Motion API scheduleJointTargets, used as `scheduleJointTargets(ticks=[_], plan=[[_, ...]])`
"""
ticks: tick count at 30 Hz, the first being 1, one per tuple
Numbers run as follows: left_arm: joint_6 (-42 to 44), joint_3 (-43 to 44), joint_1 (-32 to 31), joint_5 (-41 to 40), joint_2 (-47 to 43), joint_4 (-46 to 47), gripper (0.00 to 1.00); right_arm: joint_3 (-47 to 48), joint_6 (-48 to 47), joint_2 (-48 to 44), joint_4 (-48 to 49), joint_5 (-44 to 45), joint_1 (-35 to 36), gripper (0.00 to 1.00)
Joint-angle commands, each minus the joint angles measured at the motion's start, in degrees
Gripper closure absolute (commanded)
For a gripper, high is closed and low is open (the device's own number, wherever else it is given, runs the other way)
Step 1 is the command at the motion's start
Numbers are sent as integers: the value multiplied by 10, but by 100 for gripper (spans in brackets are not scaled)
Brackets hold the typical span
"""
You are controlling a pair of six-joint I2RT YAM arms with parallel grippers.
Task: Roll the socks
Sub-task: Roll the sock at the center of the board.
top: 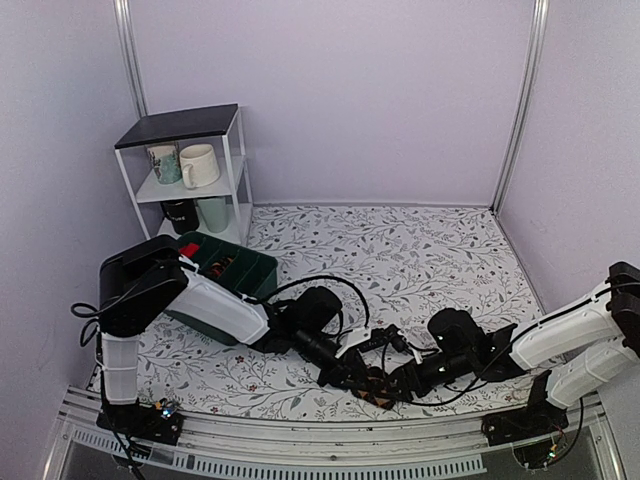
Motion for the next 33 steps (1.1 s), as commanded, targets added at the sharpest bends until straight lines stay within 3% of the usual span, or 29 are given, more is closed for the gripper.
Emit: scheduleJointTargets(ticks=[1,5,8,12,20,24,27,33], plan=[[3,-45,-7,-67,80,-206,100,-14,13,8,31,-43,4,44],[4,-40,-7,-68,85,-206,100,-20,20,33,55,-57,4,45],[5,-38,-6,-66,90,-206,100,-22,27,50,69,-68,5,38],[6,-39,-6,-66,92,-206,100,-24,25,57,67,-64,5,37],[6,-40,-2,-67,92,-198,100,-34,29,77,75,-69,5,74],[5,-38,-3,-67,93,-195,100,-34,33,92,79,-59,6,86],[5,-39,-2,-68,88,-191,99,-33,36,95,78,-48,6,100],[17,-52,-2,-92,43,-164,92,-33,37,96,60,-35,6,100]])
